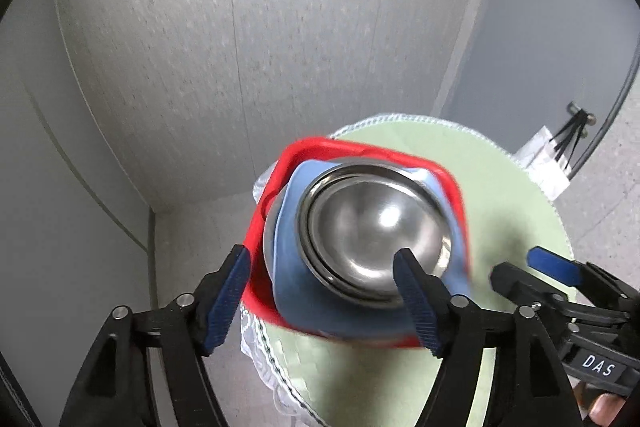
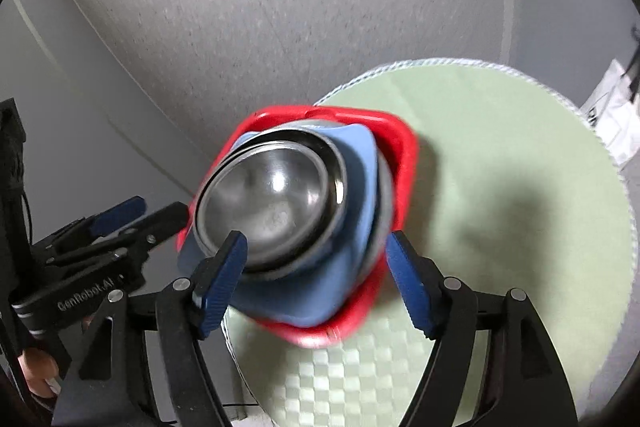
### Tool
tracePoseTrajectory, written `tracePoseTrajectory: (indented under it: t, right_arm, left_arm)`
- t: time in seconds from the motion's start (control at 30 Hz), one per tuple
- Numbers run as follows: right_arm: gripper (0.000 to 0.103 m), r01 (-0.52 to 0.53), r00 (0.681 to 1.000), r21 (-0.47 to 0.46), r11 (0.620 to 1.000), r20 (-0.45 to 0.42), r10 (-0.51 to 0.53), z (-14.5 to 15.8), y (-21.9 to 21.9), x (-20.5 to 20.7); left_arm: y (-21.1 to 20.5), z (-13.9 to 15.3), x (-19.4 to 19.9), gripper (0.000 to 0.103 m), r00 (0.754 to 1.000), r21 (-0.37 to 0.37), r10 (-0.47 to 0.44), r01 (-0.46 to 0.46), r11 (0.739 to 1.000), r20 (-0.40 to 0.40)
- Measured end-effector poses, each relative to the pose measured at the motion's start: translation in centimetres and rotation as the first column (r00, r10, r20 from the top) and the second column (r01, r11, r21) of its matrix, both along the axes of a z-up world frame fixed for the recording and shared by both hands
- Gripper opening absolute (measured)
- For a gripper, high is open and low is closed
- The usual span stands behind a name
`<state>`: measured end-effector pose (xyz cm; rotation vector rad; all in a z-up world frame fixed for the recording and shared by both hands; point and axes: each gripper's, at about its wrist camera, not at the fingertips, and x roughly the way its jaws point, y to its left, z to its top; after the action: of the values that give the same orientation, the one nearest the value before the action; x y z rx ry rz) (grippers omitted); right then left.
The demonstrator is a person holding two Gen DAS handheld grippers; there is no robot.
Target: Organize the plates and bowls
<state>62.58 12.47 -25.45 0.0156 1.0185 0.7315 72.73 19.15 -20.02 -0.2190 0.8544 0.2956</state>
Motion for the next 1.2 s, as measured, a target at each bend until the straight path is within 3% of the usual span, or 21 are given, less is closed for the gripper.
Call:
tracePoseTrajectory:
  t: [0.17, 0.37, 0.57, 0.7, 0.8, 0.97, 1.2]
  right_arm:
    - [0.079, 0.058, 0.991, 0.008, 0.998, 0.12, -0.058, 3.2, -6.3, -4.4]
    - [0.084, 0.134, 0.963, 0.039, 0.99, 0.23, -0.14, 6.3, -16.1, -11.7]
    - [0.086, 0.145, 0.938, 0.064, 0.987, 0.31, -0.158, 9.2, -24.8, -19.7]
    - [0.093, 0.185, 0.906, 0.076, 0.98, 0.373, -0.2, 11.3, -30.1, -25.3]
    - [0.097, 0.219, 0.871, 0.077, 0.973, 0.435, -0.23, 13.3, -33.4, -30.2]
    - [0.102, 0.253, 0.83, 0.097, 0.963, 0.489, -0.267, 15.8, -37.1, -37.1]
    - [0.103, 0.308, 0.777, 0.128, 0.943, 0.538, -0.327, 18.4, -39.9, -47.5]
  left_arm:
    - [-5.4, 2.4, -6.2, 0.072, 0.994, 0.056, -0.006, 0.0, 0.998, 0.107]
    - [-14.4, 4.6, -15.4, 0.079, 0.976, 0.105, -0.058, 0.036, 0.994, 0.208]
    - [-23.3, 6.5, -25.5, 0.09, 0.954, 0.144, -0.082, 0.042, 0.989, 0.288]
    - [-28.4, 8.2, -32.8, 0.103, 0.932, 0.174, -0.107, 0.048, 0.984, 0.346]
    - [-31.6, 9.4, -39.0, 0.103, 0.918, 0.196, -0.128, 0.056, 0.979, 0.377]
    - [-33.9, 10.1, -48.5, 0.103, 0.891, 0.209, -0.148, 0.062, 0.976, 0.428]
    - [-33.7, 10.8, -60.0, 0.103, 0.846, 0.224, -0.196, 0.093, 0.97, 0.496]
